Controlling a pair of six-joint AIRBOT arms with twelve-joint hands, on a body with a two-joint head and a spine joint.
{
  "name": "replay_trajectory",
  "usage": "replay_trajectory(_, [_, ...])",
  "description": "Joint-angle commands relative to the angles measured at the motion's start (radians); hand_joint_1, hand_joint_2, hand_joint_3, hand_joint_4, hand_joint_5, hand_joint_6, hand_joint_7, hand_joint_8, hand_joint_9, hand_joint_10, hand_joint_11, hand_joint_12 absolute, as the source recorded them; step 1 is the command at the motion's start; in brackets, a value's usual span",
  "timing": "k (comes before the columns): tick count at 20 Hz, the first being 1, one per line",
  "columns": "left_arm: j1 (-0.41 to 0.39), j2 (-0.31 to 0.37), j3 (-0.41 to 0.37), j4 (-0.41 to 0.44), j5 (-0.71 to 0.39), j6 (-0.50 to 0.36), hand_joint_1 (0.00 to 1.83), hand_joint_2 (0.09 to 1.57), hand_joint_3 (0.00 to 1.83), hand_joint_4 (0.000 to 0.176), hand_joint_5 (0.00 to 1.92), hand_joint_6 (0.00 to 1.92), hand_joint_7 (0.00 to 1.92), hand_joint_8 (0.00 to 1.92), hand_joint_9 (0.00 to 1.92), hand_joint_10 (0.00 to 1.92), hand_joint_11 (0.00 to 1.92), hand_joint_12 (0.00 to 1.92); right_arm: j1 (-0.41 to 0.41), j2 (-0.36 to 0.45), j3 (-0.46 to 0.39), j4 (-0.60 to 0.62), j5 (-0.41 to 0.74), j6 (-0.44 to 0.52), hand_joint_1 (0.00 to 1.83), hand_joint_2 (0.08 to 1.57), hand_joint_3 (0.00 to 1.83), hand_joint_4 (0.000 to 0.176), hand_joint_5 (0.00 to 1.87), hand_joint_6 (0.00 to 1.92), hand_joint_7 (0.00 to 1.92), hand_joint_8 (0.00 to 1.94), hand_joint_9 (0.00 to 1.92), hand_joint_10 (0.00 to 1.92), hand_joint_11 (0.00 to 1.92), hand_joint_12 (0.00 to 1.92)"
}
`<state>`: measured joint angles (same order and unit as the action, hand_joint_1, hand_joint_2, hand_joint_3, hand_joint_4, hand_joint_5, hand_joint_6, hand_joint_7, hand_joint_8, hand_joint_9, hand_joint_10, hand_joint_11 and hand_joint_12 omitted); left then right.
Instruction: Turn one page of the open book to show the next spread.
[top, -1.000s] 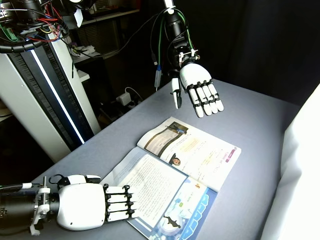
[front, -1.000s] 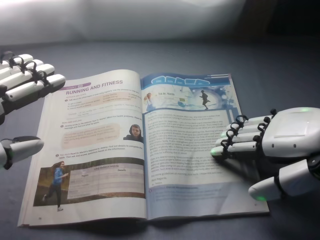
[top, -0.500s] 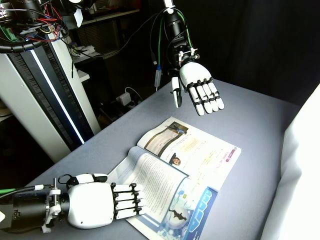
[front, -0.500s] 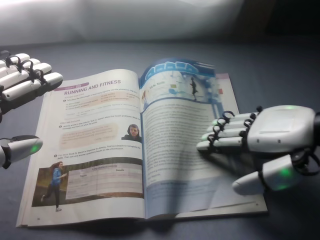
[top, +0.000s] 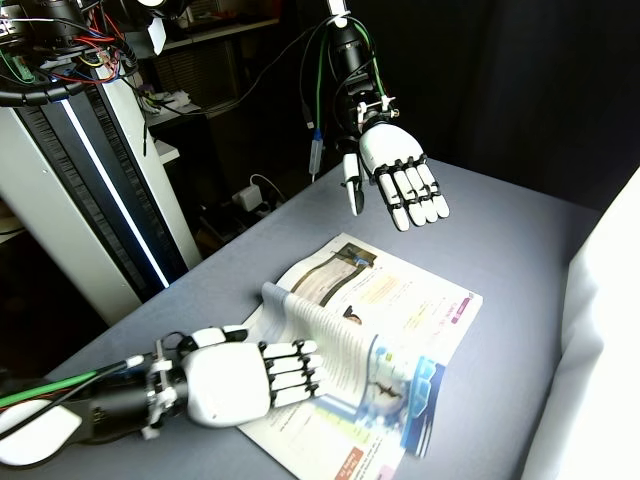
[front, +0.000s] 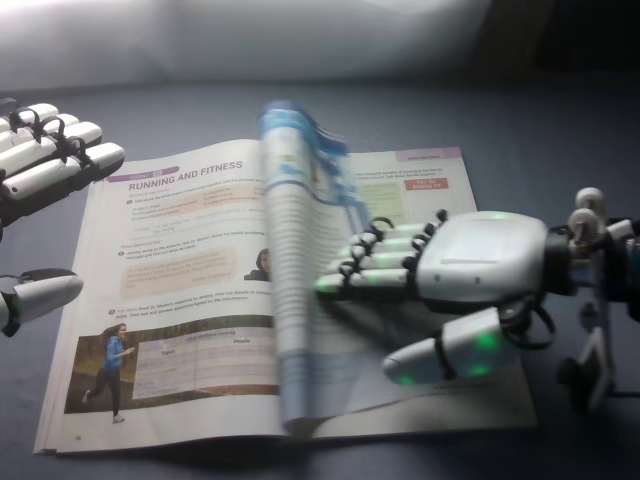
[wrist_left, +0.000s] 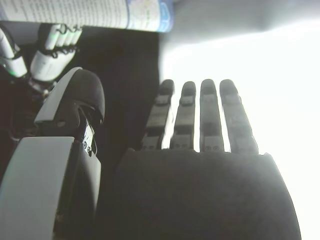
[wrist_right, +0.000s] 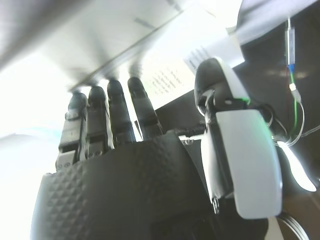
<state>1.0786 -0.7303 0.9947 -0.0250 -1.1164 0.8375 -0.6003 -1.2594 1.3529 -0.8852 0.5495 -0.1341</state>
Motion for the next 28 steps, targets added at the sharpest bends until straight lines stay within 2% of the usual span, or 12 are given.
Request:
replay_trajectory(1, [-0.001, 0.013, -0.003, -0.033, -0.135, 0.007, 0.26, 1.37, 0.0, 0.0, 0.04, 0.0, 0.0, 0.0, 0.0, 0.0, 0.0, 0.0, 0.017, -0.007, 0.006, 0.051, 0.105, -0.003, 0.0, 1.27, 0.0, 0.0, 0.0, 0.0, 0.0, 0.0, 0.0, 0.0, 0.0, 0.0])
replay_trajectory(2, [0.006, 0.018, -0.007, -0.041, -0.146, 0.014, 0.28, 1.36, 0.0, 0.0, 0.04, 0.0, 0.0, 0.0, 0.0, 0.0, 0.0, 0.0, 0.024, -0.02, 0.013, 0.056, 0.114, -0.008, 0.0, 1.27, 0.0, 0.0, 0.0, 0.0, 0.0, 0.0, 0.0, 0.0, 0.0, 0.0])
replay_trajectory(6, [0.042, 0.036, -0.019, -0.071, -0.194, 0.03, 0.01, 1.34, 0.0, 0.005, 0.0, 0.0, 0.0, 0.0, 0.0, 0.0, 0.0, 0.0, 0.073, -0.101, 0.056, 0.065, 0.144, -0.029, 0.0, 1.26, 0.0, 0.0, 0.0, 0.0, 0.0, 0.0, 0.0, 0.0, 0.0, 0.0])
replay_trajectory(17, [0.059, 0.052, -0.031, -0.07, -0.276, 0.039, 0.0, 1.22, 0.0, 0.031, 0.0, 0.0, 0.0, 0.0, 0.0, 0.0, 0.0, 0.0, 0.216, -0.227, 0.116, 0.074, 0.169, -0.09, 0.0, 1.25, 0.0, 0.0, 0.0, 0.0, 0.0, 0.0, 0.0, 0.0, 0.0, 0.0])
replay_trajectory(18, [0.059, 0.052, -0.031, -0.069, -0.283, 0.039, 0.0, 1.22, 0.0, 0.032, 0.0, 0.0, 0.0, 0.0, 0.0, 0.0, 0.0, 0.0, 0.23, -0.23, 0.114, 0.074, 0.172, -0.095, 0.0, 1.26, 0.0, 0.0, 0.0, 0.0, 0.0, 0.0, 0.0, 0.0, 0.0, 0.0])
replay_trajectory(19, [0.06, 0.053, -0.032, -0.07, -0.292, 0.04, 0.0, 1.24, 0.0, 0.014, 0.0, 0.0, 0.0, 0.0, 0.0, 0.0, 0.0, 0.0, 0.238, -0.23, 0.111, 0.074, 0.177, -0.096, 0.0, 1.25, 0.0, 0.0, 0.0, 0.0, 0.0, 0.0, 0.0, 0.0, 0.0, 0.0])
replay_trajectory(21, [0.063, 0.061, -0.039, -0.071, -0.326, 0.046, 0.0, 1.24, 0.0, 0.025, 0.0, 0.0, 0.0, 0.0, 0.0, 0.0, 0.0, 0.0, 0.251, -0.226, 0.105, 0.072, 0.198, -0.096, 0.0, 1.24, 0.0, 0.0, 0.0, 0.0, 0.0, 0.0, 0.0, 0.0, 0.0, 0.0])
replay_trajectory(22, [0.066, 0.066, -0.043, -0.072, -0.338, 0.051, 0.0, 1.24, 0.0, 0.042, 0.0, 0.0, 0.0, 0.0, 0.0, 0.0, 0.0, 0.0, 0.252, -0.217, 0.097, 0.071, 0.207, -0.096, 0.0, 1.2, 0.0, 0.0, 0.0, 0.0, 0.0, 0.0, 0.0, 0.0, 0.0, 0.0])
replay_trajectory(25, [0.081, 0.085, -0.061, -0.079, -0.382, 0.064, 0.0, 1.25, 0.0, 0.042, 0.0, 0.0, 0.0, 0.0, 0.0, 0.0, 0.0, 0.0, 0.257, -0.171, 0.056, 0.07, 0.244, -0.096, 0.0, 1.22, 0.0, 0.0, 0.0, 0.0, 0.0, 0.0, 0.0, 0.0, 0.0, 0.0])
replay_trajectory(26, [0.086, 0.09, -0.066, -0.081, -0.395, 0.069, 0.0, 1.26, 0.0, 0.06, 0.0, 0.0, 0.0, 0.0, 0.0, 0.0, 0.0, 0.0, 0.261, -0.155, 0.043, 0.071, 0.259, -0.096, 0.0, 1.23, 0.0, 0.0, 0.01, 0.0, 0.0, 0.0, 0.0, 0.0, 0.0, 0.0])
replay_trajectory(27, [0.09, 0.095, -0.072, -0.083, -0.409, 0.078, 0.0, 1.27, 0.0, 0.045, 0.0, 0.0, 0.0, 0.0, 0.0, 0.0, 0.0, 0.0, 0.262, -0.133, 0.029, 0.075, 0.277, -0.096, 0.0, 1.23, 0.0, 0.0, 0.06, 0.02, 0.0, 0.0, 0.0, 0.0, 0.0, 0.0])
replay_trajectory(28, [0.092, 0.098, -0.075, -0.083, -0.414, 0.081, 0.0, 1.27, 0.0, 0.045, 0.0, 0.0, 0.0, 0.0, 0.0, 0.0, 0.0, 0.0, 0.262, -0.115, 0.018, 0.08, 0.286, -0.098, 0.0, 1.23, 0.0, 0.0, 0.06, 0.02, 0.0, 0.0, 0.0, 0.0, 0.0, 0.0])
